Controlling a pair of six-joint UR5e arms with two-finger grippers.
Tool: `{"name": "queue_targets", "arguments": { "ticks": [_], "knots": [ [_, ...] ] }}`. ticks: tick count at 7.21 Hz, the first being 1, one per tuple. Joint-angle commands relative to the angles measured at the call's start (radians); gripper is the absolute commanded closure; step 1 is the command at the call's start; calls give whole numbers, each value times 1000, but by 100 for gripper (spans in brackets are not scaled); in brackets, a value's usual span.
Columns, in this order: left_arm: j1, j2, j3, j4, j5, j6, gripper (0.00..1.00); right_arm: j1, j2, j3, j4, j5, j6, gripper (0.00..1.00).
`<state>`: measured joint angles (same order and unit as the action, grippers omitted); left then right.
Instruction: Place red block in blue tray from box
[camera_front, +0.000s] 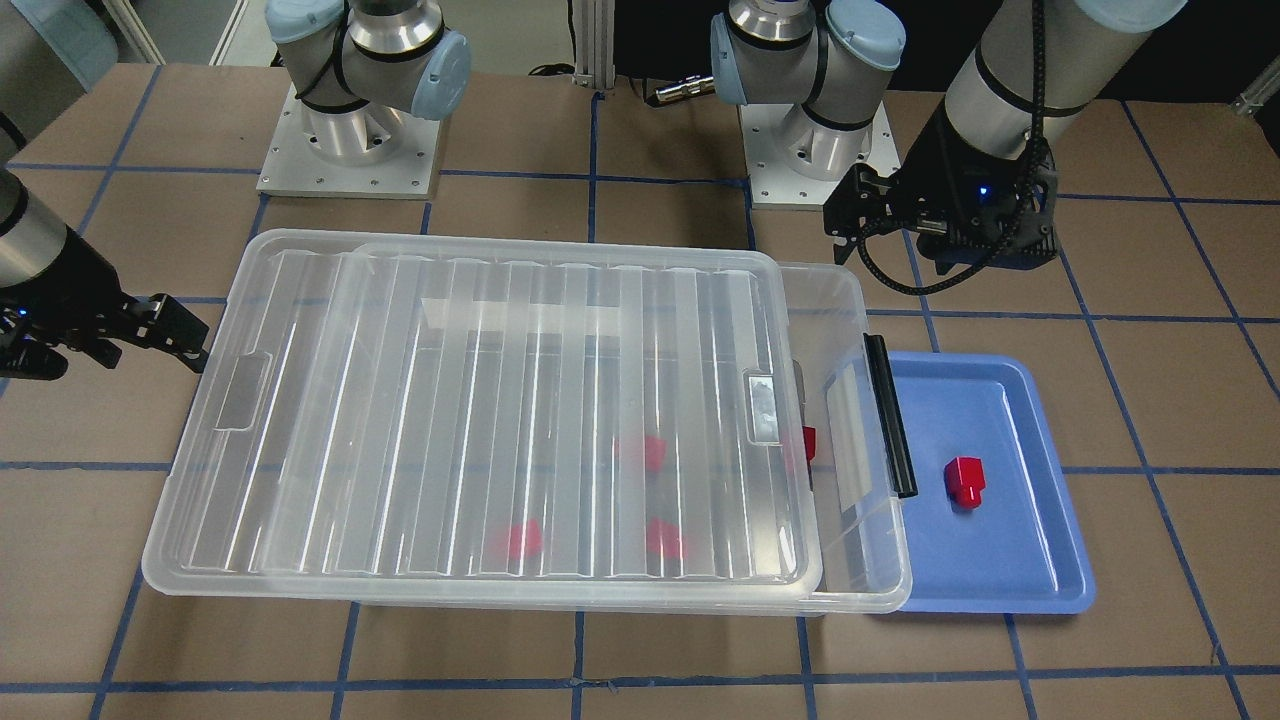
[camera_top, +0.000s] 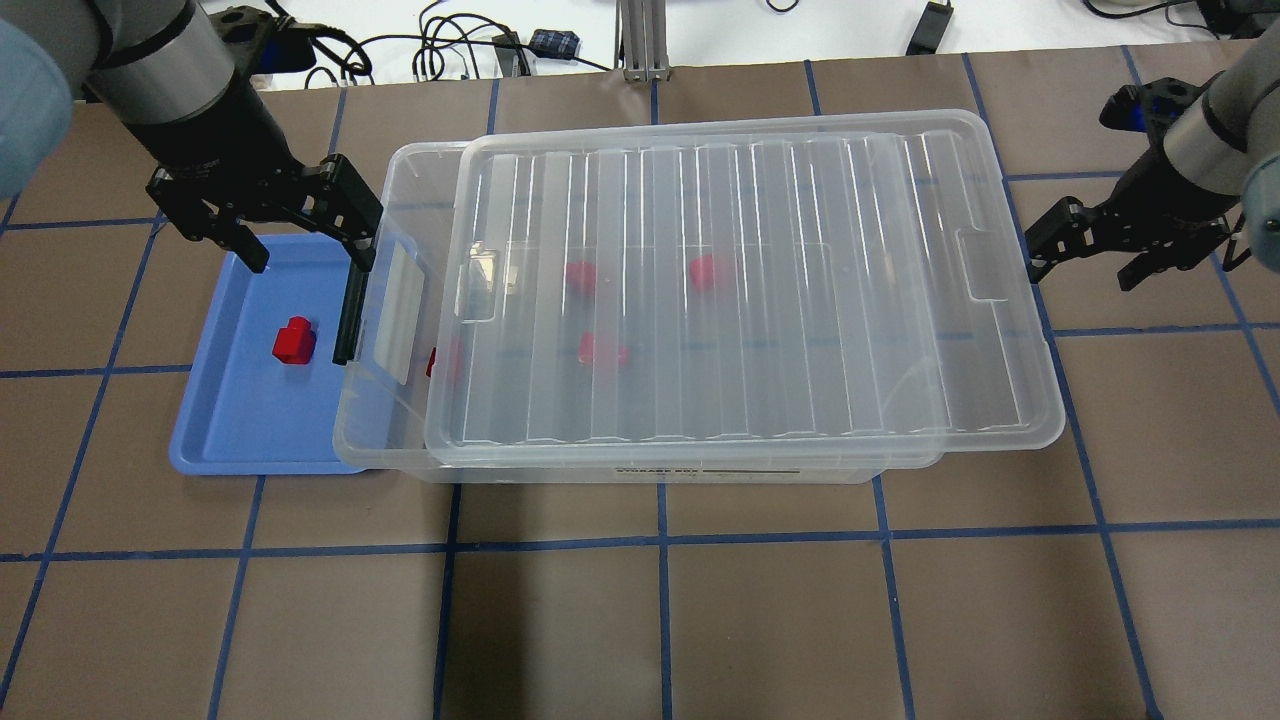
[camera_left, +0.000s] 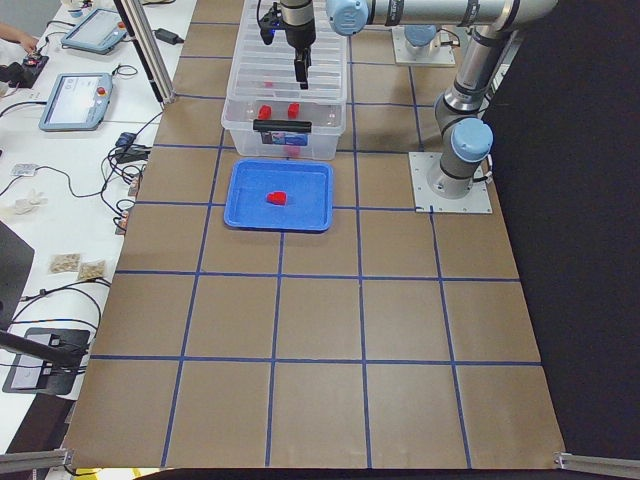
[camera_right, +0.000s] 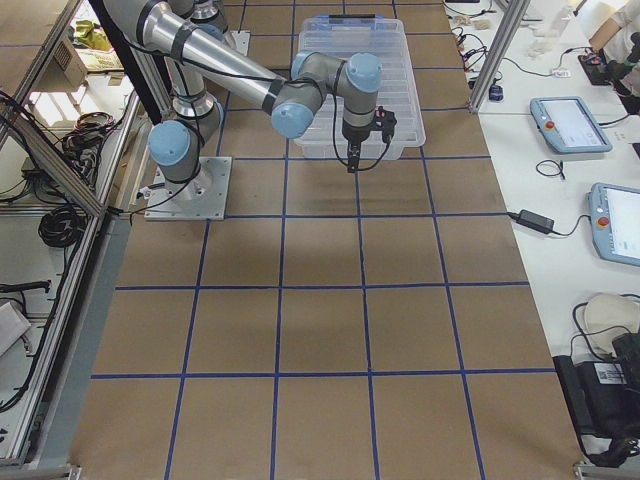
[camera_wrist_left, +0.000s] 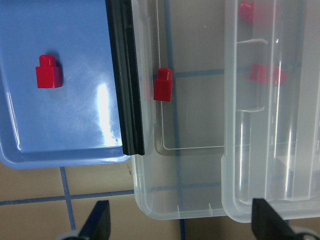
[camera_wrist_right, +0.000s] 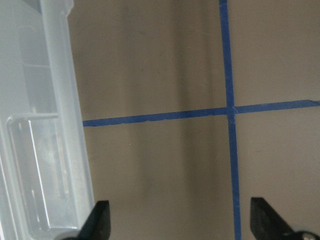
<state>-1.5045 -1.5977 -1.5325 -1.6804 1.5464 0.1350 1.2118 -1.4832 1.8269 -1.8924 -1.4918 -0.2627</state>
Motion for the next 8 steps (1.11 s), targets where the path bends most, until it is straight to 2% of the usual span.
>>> {"name": "queue_targets", "arguments": {
  "ticks": [1,8],
  "knots": [
    [0,1,0,1,1,0,0,40,0,0,-1,2,31,0],
    [3,8,2,1,3,18,0,117,6,-9,-2,-1,43,0]
  ]
}}
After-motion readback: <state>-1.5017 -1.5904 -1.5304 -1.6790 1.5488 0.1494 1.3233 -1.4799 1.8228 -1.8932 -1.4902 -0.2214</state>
